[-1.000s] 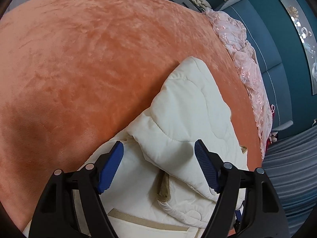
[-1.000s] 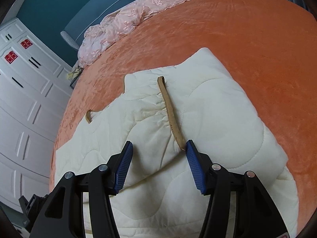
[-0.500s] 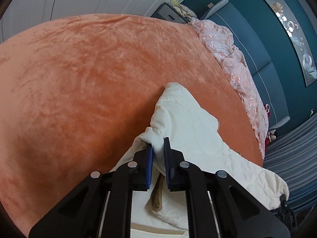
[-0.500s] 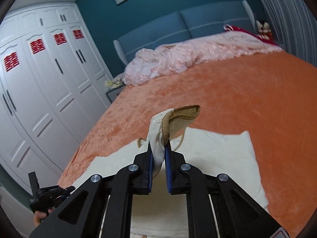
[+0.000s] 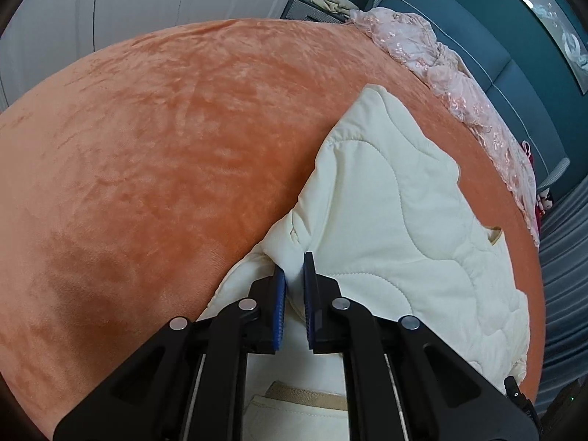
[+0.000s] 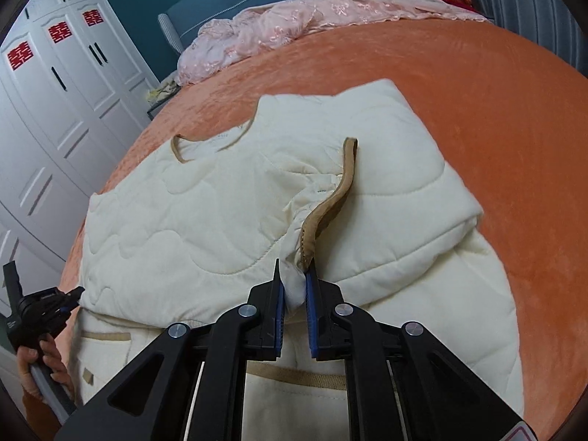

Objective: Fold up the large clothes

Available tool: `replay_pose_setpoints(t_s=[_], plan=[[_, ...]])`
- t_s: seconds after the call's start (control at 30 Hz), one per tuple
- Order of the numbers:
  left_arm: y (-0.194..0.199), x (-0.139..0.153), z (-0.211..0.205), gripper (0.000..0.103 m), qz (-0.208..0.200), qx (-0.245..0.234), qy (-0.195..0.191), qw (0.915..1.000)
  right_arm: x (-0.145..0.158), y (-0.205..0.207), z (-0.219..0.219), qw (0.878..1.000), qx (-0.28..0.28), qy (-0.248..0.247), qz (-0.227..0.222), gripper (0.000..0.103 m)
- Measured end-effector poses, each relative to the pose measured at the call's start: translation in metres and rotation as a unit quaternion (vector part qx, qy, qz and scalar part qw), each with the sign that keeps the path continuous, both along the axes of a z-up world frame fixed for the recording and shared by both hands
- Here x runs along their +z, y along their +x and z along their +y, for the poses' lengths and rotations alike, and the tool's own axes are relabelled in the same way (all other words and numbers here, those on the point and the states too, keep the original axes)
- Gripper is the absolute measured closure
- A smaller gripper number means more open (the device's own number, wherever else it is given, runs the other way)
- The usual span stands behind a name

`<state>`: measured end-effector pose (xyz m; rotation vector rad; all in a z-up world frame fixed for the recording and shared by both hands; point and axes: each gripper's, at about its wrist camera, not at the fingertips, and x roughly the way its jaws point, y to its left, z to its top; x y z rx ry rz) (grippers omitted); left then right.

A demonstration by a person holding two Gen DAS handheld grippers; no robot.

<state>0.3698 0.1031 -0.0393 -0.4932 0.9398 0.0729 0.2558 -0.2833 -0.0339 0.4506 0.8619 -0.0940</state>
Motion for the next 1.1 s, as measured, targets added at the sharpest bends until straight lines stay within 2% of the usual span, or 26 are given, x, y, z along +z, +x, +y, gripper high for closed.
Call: replay_pose_setpoints(t_s=[0.4,0.47,0.53,0.6,0.63,0.67,0.8,0.97,1.03,1.1], plan=[[-0.003,-0.017,-0.022,0.093,-0.016,-0.028,0.090,0.9955,-0.021,0.002,0.006,1.000,0.000,-0.015,0.005,0.096],[-0.004,-0.017,-0.024,0.092,-0.020,-0.029,0.095,0.9949,-0.020,0.000,0.006,1.000,-0.002,-0.016,0.003,0.096],[-0.006,-0.014,-0.019,0.091,-0.026,-0.029,0.080,0.9960,-0.014,-0.004,0.003,1.000,-0.006,-0.004,-0.001,0.092],[-0.010,-0.006,-0.014,0.084,-0.023,-0.037,0.081,0.9957,-0.002,-0.013,-0.002,1.000,-0.022,0.000,0.001,0.081],[-0.013,0.002,-0.011,0.075,-0.021,-0.037,0.097,0.9944,0.006,-0.020,-0.005,0.999,-0.037,-0.005,-0.001,0.071],[-0.019,0.012,-0.009,0.070,-0.028,-0.035,0.118,0.9920,0.015,-0.027,-0.009,0.999,-0.051,-0.014,-0.007,0.067],[-0.028,0.056,-0.007,0.071,-0.071,-0.041,0.175,0.9812,0.050,-0.036,-0.019,0.996,-0.072,-0.030,-0.037,0.067],[0.010,0.092,-0.043,0.071,-0.092,-0.089,0.137,0.9824,0.072,0.006,0.007,0.998,-0.020,-0.013,-0.054,0.067],[0.026,0.091,-0.073,0.071,-0.087,-0.126,0.132,0.9793,0.071,0.032,0.032,0.999,0.018,-0.024,-0.043,0.067],[0.036,0.081,-0.101,0.071,-0.076,-0.154,0.145,0.9744,0.064,0.051,0.056,0.997,0.049,-0.044,-0.032,0.067]])
